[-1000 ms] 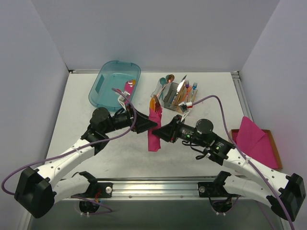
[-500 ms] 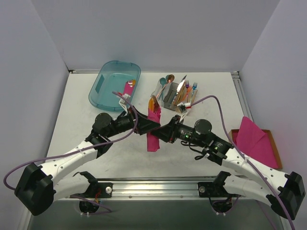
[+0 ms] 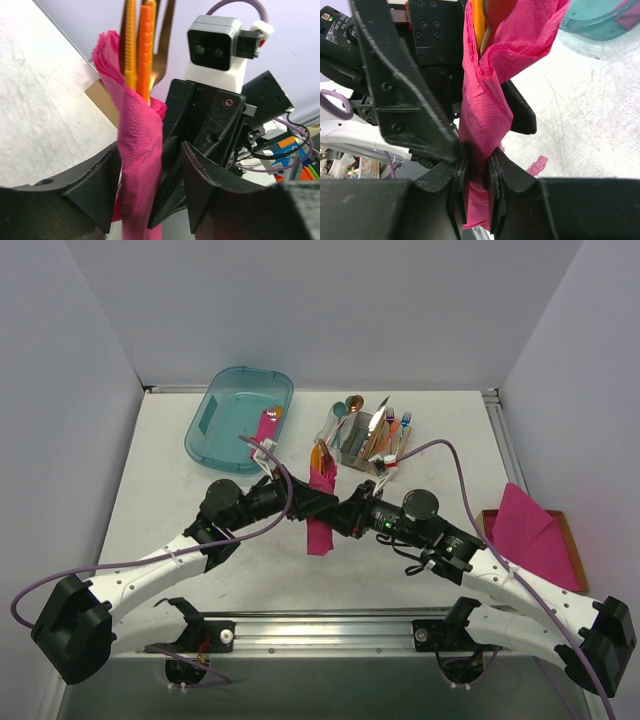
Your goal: Place the utensils on the paper napkin and roll it up
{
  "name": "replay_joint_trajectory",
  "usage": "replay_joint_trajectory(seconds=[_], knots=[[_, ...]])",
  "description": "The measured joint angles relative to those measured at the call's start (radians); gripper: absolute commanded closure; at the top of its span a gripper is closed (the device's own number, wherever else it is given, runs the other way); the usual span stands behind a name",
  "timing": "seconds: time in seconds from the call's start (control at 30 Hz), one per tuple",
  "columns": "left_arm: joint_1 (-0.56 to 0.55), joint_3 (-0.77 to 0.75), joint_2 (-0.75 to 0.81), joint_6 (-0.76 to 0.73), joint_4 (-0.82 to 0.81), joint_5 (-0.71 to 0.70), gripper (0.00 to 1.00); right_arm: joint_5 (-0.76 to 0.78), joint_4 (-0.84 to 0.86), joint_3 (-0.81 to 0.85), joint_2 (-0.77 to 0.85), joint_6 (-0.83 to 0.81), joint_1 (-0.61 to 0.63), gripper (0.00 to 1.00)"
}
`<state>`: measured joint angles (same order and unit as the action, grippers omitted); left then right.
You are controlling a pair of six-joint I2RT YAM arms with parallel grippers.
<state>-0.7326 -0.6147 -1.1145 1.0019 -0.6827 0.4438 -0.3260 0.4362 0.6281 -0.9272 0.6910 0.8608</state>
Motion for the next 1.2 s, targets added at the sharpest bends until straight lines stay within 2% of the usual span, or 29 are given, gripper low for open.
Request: replay_joint_trajectory(seconds=[0.13,0.17,0.27,0.37,0.43,0.47,0.5,0.73,0.83,1.03,1.2], knots=[[0.000,0.001,0.000,-0.011,0.019,-0.019,0.48,0.007,0.000,0.000,0.001,-0.007,0.011,1.00],[0.000,0.001,0.000,-0.011,0.021,-0.023,0.54,0.008,0.000,0.000,0.001,-0.008,0.012,1.00],[-0.007,0.001,0.000,-0.015,0.024,-0.031,0.62,0.012,0.000,0.002,0.001,-0.011,0.018,1.00],[-0.012,0.001,-0.002,-0.018,0.024,-0.038,0.76,0.016,-0.001,0.004,0.001,-0.012,0.022,1.00],[-0.014,0.001,-0.002,-0.023,0.027,-0.039,0.94,0.023,-0.009,0.006,0.001,-0.012,0.024,1.00],[-0.015,0.001,-0.002,-0.030,0.029,-0.040,0.97,0.024,-0.013,0.008,0.001,-0.011,0.024,1.00],[-0.015,0.001,-0.002,-0.034,0.029,-0.039,0.98,0.027,-0.018,0.010,0.001,-0.012,0.024,1.00],[-0.012,0.000,-0.002,-0.049,0.061,-0.035,0.98,0.037,-0.040,0.010,0.003,-0.011,0.027,0.64],[0.000,0.000,-0.002,-0.053,0.075,-0.019,0.98,0.043,-0.043,0.010,0.019,-0.011,0.030,0.56],[0.022,0.000,-0.002,-0.052,0.075,0.011,0.98,0.050,-0.043,0.010,0.041,-0.011,0.030,0.47],[0.031,0.000,-0.002,-0.041,0.073,0.033,0.98,0.050,-0.043,0.010,0.039,-0.011,0.030,0.46]])
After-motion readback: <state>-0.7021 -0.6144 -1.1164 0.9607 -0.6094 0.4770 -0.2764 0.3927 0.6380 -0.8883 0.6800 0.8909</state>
